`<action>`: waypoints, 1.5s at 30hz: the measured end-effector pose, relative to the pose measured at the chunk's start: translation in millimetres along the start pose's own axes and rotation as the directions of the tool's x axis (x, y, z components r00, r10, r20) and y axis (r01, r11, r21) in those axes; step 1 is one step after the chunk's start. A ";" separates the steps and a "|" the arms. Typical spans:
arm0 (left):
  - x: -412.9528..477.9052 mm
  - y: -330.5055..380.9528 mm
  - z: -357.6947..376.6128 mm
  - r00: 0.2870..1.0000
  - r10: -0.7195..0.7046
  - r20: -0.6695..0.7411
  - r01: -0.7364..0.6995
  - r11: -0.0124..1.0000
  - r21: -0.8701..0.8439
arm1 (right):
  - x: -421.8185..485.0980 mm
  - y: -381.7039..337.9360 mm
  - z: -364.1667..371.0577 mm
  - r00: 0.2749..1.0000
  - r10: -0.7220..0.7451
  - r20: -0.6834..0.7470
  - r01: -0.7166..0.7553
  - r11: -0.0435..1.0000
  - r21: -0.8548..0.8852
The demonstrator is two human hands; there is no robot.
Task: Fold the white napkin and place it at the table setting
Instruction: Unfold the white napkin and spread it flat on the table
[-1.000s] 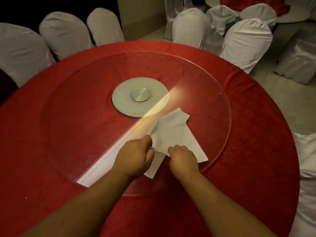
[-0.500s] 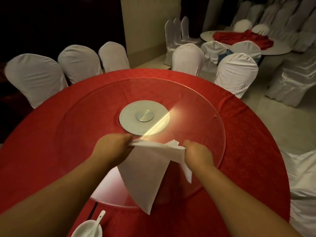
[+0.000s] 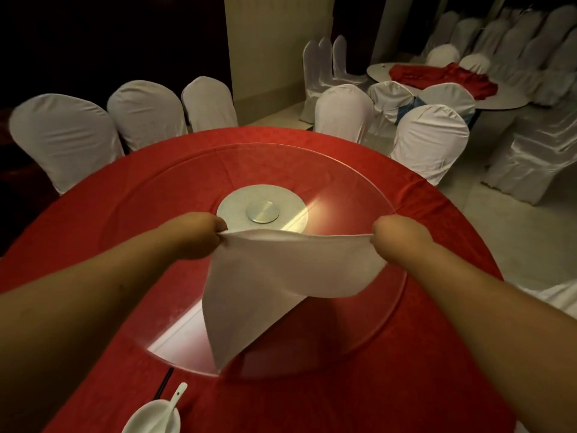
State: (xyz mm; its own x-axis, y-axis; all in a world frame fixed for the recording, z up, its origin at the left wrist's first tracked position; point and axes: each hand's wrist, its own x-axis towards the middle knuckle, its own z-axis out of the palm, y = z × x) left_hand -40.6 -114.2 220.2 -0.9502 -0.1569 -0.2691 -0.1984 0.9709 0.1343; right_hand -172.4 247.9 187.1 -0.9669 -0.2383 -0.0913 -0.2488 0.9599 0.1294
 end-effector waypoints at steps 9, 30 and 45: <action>8.8 -16.5 -72.9 0.614 0.023 -0.789 0.011 0.999 0.037 | 59.3 -10.7 -96.4 0.805 0.061 -0.590 0.092 0.970 0.227; -44.8 57.9 228.2 0.844 0.519 -0.137 -0.511 0.855 0.092 | -28.6 59.9 186.4 0.917 0.397 0.039 -0.330 0.699 0.634; -66.0 84.4 302.4 0.899 0.436 0.035 -0.437 0.899 0.031 | -139.5 -26.8 251.7 0.983 -0.181 -0.014 0.178 0.947 0.267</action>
State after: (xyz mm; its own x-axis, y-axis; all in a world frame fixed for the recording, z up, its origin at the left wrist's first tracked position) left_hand 78.0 32.9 -39.0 -0.9326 0.2883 -0.2170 0.2441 0.9469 0.2092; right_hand -16.5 292.7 -52.2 -0.9067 -0.4099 -0.0994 -0.3924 0.9062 -0.1573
